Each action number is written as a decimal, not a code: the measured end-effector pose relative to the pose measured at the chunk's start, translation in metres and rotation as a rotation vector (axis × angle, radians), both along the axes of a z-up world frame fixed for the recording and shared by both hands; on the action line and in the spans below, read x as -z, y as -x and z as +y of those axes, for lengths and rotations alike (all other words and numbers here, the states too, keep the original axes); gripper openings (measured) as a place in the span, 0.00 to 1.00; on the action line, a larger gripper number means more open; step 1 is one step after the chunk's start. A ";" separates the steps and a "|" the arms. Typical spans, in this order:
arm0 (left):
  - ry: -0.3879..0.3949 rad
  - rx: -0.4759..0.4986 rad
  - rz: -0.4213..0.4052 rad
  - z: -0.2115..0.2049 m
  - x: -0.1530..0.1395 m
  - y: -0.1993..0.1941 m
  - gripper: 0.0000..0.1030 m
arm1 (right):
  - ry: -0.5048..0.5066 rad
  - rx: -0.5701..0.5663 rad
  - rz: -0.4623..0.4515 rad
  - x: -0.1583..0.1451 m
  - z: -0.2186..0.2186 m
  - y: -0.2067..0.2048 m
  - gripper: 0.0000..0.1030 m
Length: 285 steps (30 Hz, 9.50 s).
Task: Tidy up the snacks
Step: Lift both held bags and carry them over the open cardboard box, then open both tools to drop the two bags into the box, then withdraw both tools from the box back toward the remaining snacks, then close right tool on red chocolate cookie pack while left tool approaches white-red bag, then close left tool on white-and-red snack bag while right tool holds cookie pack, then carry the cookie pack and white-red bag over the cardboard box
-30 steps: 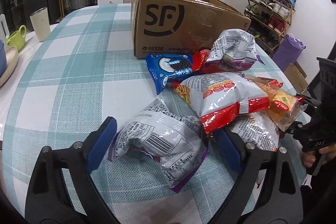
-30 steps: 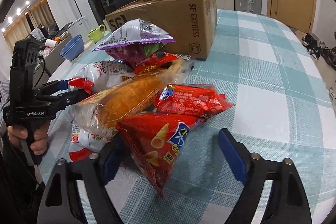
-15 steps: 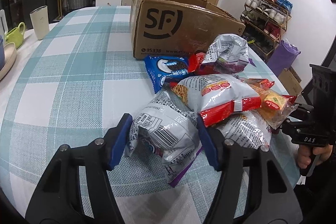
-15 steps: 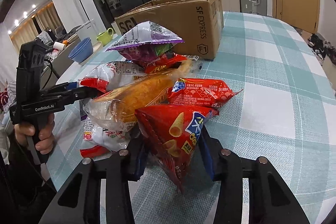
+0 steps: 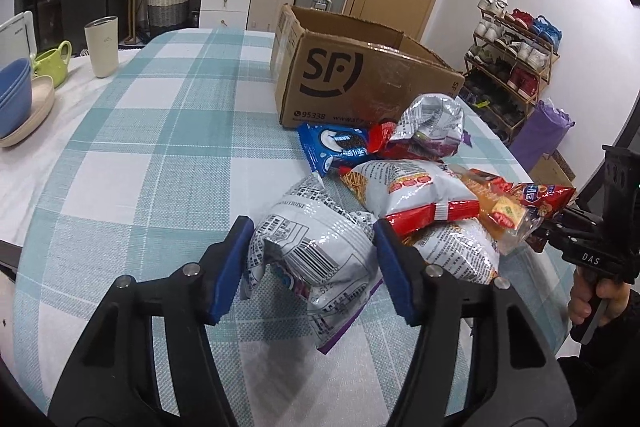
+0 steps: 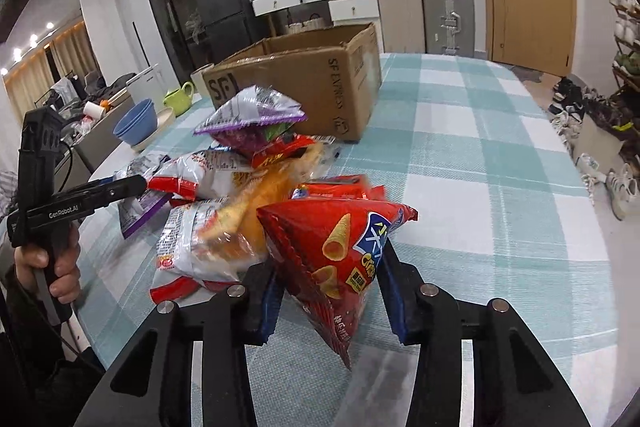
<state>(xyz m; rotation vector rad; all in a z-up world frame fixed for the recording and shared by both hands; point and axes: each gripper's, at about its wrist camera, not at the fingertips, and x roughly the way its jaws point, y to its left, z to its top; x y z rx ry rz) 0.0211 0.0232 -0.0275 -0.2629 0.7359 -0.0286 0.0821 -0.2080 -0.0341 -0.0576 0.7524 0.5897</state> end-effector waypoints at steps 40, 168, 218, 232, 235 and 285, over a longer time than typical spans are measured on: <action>0.011 -0.012 -0.177 -0.008 -0.117 -0.023 0.57 | -0.086 -0.073 -0.216 -0.127 0.041 -0.019 0.42; -0.048 0.101 0.079 -0.073 -0.039 -0.083 0.99 | 0.113 0.059 0.062 0.006 0.009 -0.080 0.99; 0.007 0.120 0.117 -0.074 -0.020 -0.091 0.99 | 0.234 -0.094 0.053 0.028 0.033 -0.067 0.51; 0.009 0.125 0.116 -0.077 -0.020 -0.090 0.99 | 0.179 -0.110 -0.025 -0.009 0.016 -0.049 0.47; 0.017 0.125 0.121 -0.078 -0.019 -0.091 0.99 | 0.160 -0.105 -0.061 -0.021 0.013 -0.043 0.47; 0.081 0.080 0.004 -0.064 -0.043 -0.067 0.48 | 0.033 -0.083 -0.140 -0.044 0.014 -0.033 0.47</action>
